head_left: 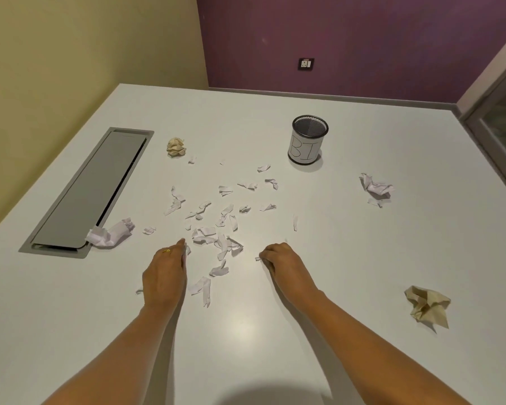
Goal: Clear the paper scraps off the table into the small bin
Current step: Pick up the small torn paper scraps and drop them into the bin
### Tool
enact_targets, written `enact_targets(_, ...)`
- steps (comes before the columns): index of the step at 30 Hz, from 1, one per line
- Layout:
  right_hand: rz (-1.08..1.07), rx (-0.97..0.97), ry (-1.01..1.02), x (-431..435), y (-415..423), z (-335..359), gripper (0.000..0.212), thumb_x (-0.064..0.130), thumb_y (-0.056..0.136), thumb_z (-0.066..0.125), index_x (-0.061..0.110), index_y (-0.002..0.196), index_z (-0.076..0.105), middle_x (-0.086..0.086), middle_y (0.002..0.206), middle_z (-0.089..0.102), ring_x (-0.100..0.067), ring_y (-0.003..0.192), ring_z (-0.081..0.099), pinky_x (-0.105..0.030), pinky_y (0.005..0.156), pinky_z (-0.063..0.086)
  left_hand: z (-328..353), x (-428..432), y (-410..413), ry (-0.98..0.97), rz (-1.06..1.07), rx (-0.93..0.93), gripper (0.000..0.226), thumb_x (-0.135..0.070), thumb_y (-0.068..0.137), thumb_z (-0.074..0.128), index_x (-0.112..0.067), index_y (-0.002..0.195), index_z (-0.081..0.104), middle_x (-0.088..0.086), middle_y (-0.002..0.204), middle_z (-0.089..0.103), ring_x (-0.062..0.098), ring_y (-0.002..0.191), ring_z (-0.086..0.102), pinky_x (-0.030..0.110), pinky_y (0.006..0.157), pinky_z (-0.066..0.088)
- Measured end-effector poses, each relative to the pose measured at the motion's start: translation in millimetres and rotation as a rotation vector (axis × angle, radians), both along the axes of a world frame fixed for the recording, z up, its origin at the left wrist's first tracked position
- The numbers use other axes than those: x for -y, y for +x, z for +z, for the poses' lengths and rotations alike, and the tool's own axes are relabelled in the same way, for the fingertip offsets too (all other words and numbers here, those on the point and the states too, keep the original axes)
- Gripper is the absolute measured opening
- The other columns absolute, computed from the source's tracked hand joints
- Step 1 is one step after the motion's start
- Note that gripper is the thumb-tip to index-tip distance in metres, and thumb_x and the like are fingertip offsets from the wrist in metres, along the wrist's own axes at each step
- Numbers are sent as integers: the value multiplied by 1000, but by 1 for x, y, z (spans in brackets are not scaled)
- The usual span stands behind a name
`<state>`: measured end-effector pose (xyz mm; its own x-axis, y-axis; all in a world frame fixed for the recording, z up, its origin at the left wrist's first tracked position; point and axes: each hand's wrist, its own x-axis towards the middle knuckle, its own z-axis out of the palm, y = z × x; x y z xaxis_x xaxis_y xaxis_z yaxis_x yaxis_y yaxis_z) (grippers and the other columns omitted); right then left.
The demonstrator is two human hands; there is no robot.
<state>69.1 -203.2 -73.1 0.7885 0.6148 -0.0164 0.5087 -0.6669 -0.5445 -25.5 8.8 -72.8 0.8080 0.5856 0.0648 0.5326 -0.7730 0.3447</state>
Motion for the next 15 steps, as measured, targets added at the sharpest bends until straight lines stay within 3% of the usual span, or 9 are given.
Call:
enact_targets(3, -59, -78, 34, -1, 3, 4, 22, 3, 91, 49, 2, 101, 68, -12, 103, 66, -25, 99, 57, -30, 86, 44, 3, -4, 2, 87, -73, -43, 11, -11, 91, 50, -9, 85, 60, 9, 72, 61, 29, 76, 53, 32, 55, 37)
enact_targets(8, -177, -193, 49, -2, 10, 11, 20, -1, 85, 53, 3, 92, 71, -11, 97, 70, -23, 92, 62, -16, 75, 39, 7, -4, 6, -6, -57, -55, 22, -4, 87, 50, -7, 69, 63, 12, 70, 59, 30, 73, 51, 31, 61, 36)
enact_targets(10, -196, -222, 46, -1, 10, 14, 21, -4, 82, 53, 2, 88, 72, -13, 93, 72, -24, 89, 64, -15, 71, 39, 10, -2, 8, -84, -7, -2, 31, 3, 81, 50, -18, 58, 49, 10, 64, 45, 25, 65, 38, 30, 61, 29)
enact_targets(12, -181, -246, 37, -1, 11, 16, 20, -5, 80, 55, 2, 86, 72, -13, 89, 74, -24, 87, 65, -18, 73, 43, 14, 1, 10, -196, 94, 104, 32, 4, 80, 55, -21, 62, 48, 10, 66, 42, 23, 65, 38, 29, 64, 30)
enact_targets(14, -151, -244, 24, 0, 12, 19, 20, -5, 79, 55, 2, 84, 73, -13, 88, 74, -23, 85, 66, -19, 72, 44, 17, 1, 13, -293, 168, 216, 17, 2, 82, 60, -8, 73, 71, 23, 72, 63, 33, 70, 57, 32, 70, 41)
enact_targets(15, -145, -241, 21, 1, 13, 21, 21, -6, 78, 54, 1, 85, 73, -13, 88, 74, -23, 85, 66, -20, 73, 45, 20, 3, 14, -311, 178, 250, 13, 1, 82, 60, -1, 82, 73, 25, 83, 70, 35, 76, 62, 32, 74, 43)
